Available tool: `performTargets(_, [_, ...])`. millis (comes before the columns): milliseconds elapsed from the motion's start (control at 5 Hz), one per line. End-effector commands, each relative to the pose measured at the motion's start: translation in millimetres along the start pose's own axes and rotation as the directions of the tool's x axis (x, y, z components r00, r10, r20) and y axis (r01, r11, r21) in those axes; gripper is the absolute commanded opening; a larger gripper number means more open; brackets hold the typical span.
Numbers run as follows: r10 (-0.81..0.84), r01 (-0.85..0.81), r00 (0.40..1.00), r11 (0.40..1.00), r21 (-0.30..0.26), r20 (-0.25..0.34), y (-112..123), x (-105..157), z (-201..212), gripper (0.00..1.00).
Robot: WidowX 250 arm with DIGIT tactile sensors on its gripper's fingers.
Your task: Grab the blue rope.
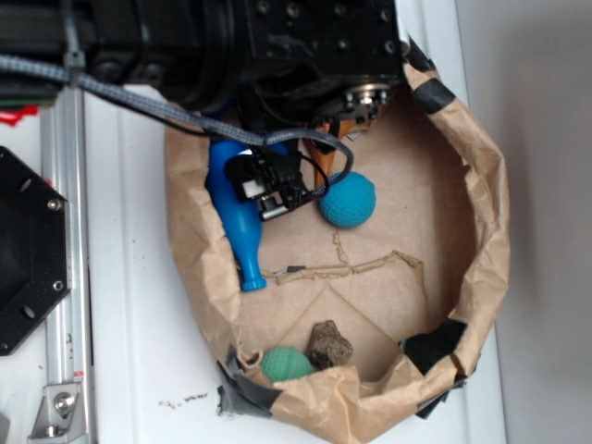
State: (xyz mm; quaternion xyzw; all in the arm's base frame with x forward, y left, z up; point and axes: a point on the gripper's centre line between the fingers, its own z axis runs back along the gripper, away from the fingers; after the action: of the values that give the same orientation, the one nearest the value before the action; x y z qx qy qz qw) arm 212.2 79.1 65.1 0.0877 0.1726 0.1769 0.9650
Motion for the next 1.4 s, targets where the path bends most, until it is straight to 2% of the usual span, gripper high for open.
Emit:
performTargets(0, [0.063,-0.068,0.995,0.996,0.053,0.080,35,-4,-3,1.00])
performTargets(200, [0.117,-0.122,0.986,0.992,0.034,0.121,33,8,-16,1.00])
performTargets(400, [0.052,-0.060,0.980,0.997,0.040,0.194,27,21,-18,1.00])
performTargets(600, [-0.015,0.012,0.977,1.000,0.018,0.214,20,36,-28,1.00])
performTargets(800, [-0.074,0.070,0.982,0.997,0.034,0.173,1,51,-47,1.00])
performTargets(1000, [-0.110,0.101,0.981,0.993,0.066,0.159,-10,55,-55,1.00])
performTargets(1200, [-0.159,0.152,0.973,0.987,0.054,0.169,-17,54,-51,0.00])
